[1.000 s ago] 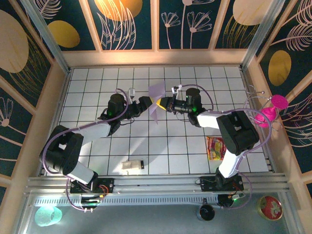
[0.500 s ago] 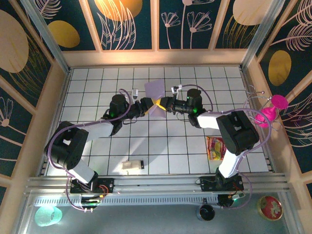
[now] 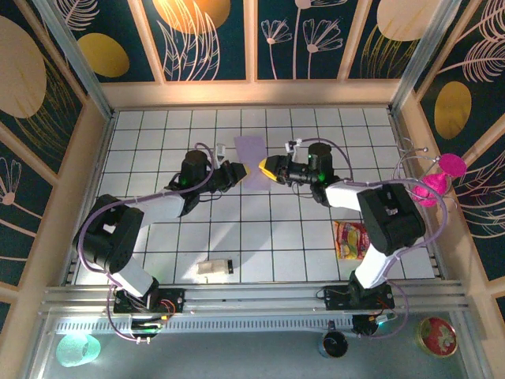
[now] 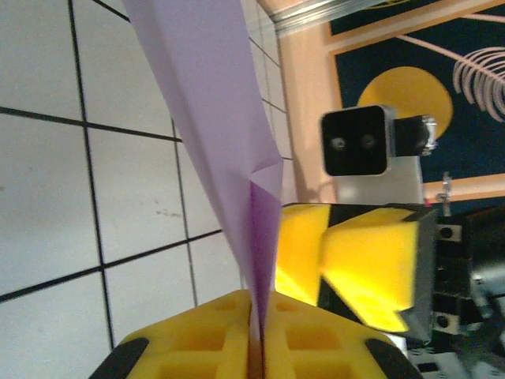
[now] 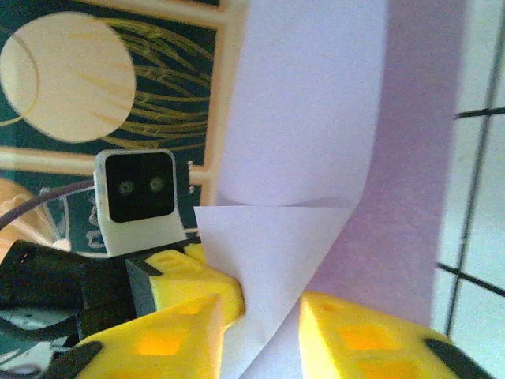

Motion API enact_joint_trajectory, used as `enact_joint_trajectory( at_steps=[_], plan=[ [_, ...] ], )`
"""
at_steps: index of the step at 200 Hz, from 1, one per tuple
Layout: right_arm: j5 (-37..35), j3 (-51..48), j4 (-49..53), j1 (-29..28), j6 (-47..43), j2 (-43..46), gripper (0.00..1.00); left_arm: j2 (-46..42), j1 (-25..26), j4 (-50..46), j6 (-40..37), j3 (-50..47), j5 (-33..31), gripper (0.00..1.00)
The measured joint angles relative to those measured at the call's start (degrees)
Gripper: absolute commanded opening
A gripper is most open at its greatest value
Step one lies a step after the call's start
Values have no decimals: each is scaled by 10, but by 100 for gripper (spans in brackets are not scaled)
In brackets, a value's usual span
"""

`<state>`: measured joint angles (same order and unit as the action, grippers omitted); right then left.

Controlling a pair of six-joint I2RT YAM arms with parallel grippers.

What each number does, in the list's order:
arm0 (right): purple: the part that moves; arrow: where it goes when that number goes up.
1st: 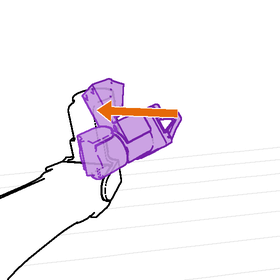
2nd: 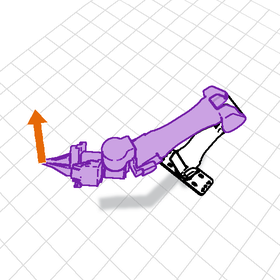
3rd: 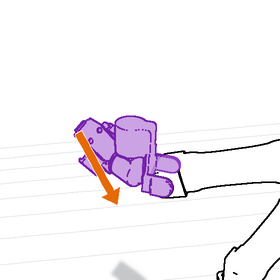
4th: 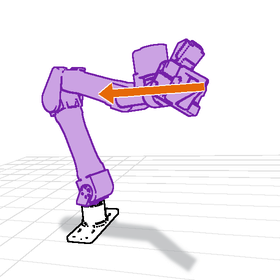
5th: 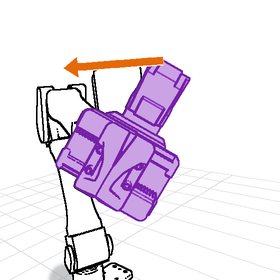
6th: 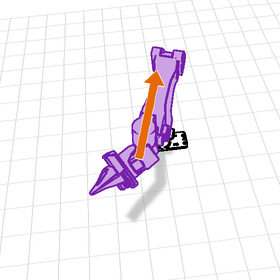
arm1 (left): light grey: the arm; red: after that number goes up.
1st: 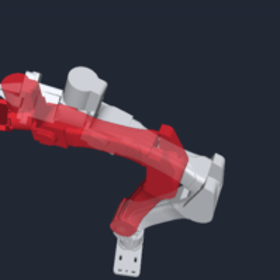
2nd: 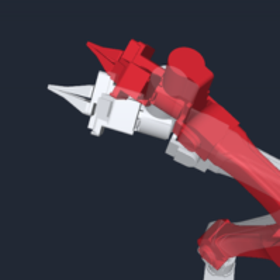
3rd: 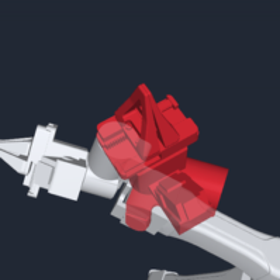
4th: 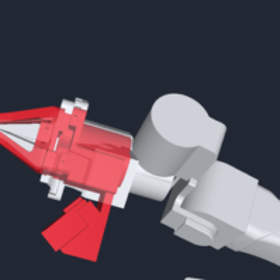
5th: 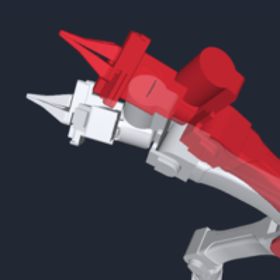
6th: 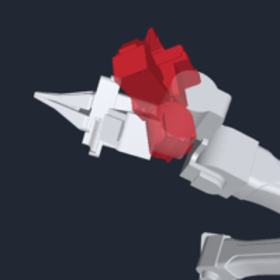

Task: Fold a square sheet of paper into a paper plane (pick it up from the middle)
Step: Turn over the paper at the center of the table.

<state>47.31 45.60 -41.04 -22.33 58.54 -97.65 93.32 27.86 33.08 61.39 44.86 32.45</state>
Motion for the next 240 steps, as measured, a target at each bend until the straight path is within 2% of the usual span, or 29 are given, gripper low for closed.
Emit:
enact_joint_trajectory(
  at_steps=[25,52,75,106,142,168,206,225,240],
  plan=[
    [-40,1,86,29,-50,44,44,-1,-2,-75,-47,30,-19,8],
    [-121,19,205,44,-121,83,47,-7,-2,-224,-133,88,-86,7],
    [-191,39,283,45,-166,104,47,-14,-2,-370,-212,163,-177,7],
    [-251,44,329,45,-193,112,47,-23,5,-511,-287,242,-316,7],
    [-292,44,356,45,-197,112,47,24,44,-628,-323,320,-478,6],
    [-312,43,360,47,-196,113,47,88,73,-678,-332,358,-556,6],
    [-328,25,363,57,-190,124,47,163,105,-711,-333,391,-601,8],
    [-332,16,365,63,-186,129,47,184,116,-703,-327,397,-588,13],
    [-334,11,366,66,-183,130,47,193,120,-684,-320,397,-549,20]
  ],
)
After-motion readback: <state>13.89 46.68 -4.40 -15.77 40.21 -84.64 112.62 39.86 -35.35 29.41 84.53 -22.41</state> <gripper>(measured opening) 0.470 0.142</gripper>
